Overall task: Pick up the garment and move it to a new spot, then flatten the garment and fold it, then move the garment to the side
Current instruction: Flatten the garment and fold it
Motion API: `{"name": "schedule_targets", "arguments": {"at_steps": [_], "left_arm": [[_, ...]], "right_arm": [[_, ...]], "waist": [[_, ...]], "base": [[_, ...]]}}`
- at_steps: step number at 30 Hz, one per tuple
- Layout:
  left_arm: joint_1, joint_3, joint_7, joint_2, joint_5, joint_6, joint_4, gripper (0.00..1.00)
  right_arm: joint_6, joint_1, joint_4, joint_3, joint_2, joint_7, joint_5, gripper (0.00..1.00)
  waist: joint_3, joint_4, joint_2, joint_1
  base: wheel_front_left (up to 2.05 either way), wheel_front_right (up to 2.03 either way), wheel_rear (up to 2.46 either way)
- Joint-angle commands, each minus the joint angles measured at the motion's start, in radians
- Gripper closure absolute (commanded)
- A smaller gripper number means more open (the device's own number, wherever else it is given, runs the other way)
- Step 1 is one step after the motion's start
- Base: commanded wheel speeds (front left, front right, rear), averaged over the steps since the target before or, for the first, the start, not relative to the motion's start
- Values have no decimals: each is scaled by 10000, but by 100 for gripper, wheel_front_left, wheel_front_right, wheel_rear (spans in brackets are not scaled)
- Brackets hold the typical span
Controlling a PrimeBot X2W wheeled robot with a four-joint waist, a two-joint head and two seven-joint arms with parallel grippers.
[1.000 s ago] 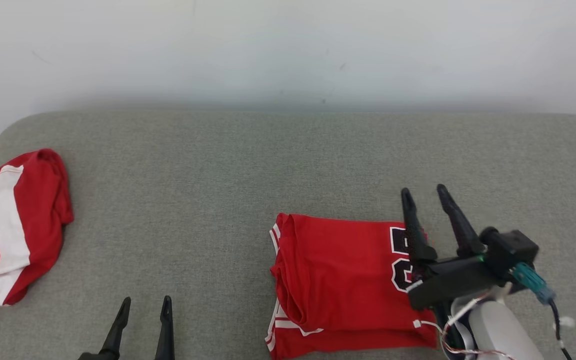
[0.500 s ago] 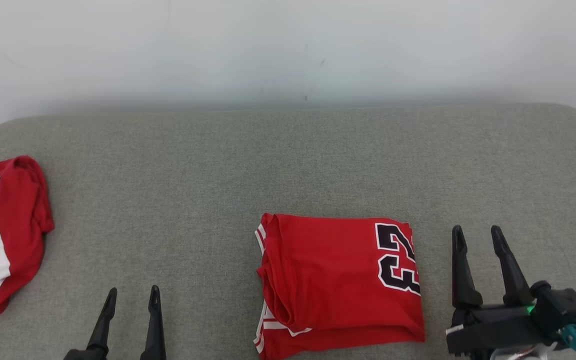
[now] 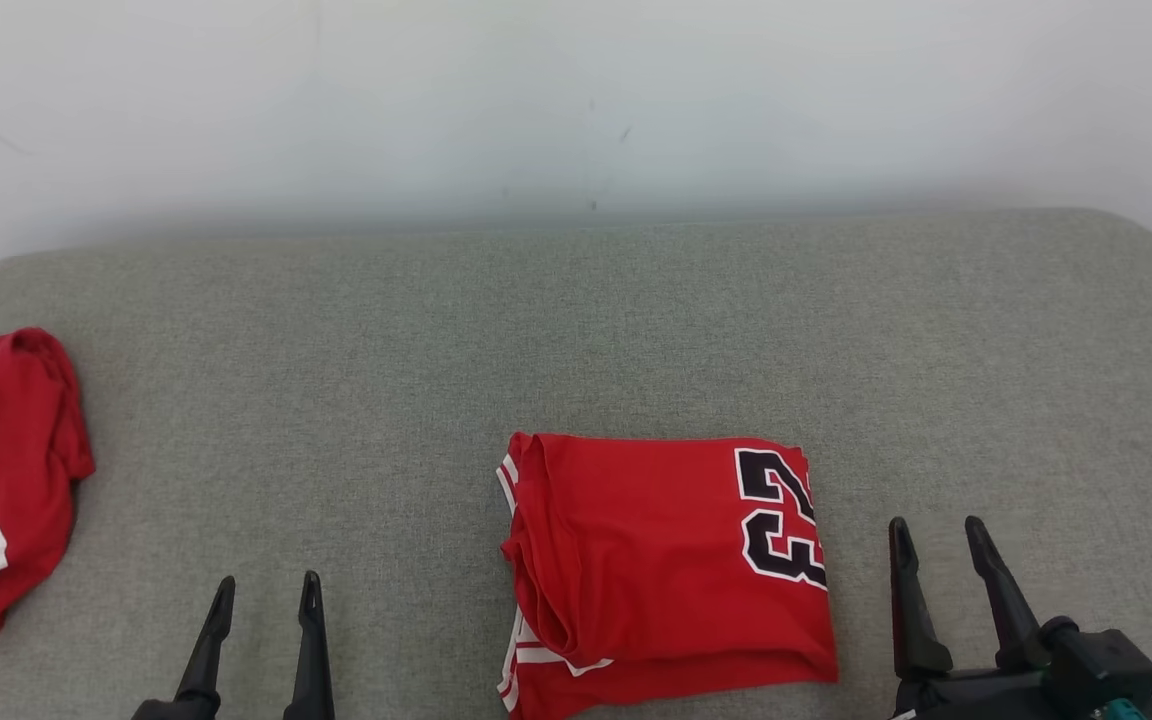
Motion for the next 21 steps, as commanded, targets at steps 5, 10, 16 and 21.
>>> {"name": "schedule_targets", "arguments": {"at_steps": [5,10,16,21], "left_arm": [[109,-43,-18,-11,157,68,1,0],[155,-94,-18,-11,182,109,31,0],[194,-126,-18,-11,198,160,53,0],[213,-154,-18,-11,197,172,78,0]], "right_arm": [[-26,92,142,146,23,-10,-313,0],[-26,71,323,222,22,-10,-510,0],[-26,24,473,307,23,-11,-552,0],[-26,0,596,389,23,-9,-546,0]], "waist": [[0,45,0,-1],[-45,88,0,-1],[-91,114,0,-1],[-109,146,0,-1]], "base": [[0,0,0],[0,0,0],[0,0,0],[0,0,0]]}}
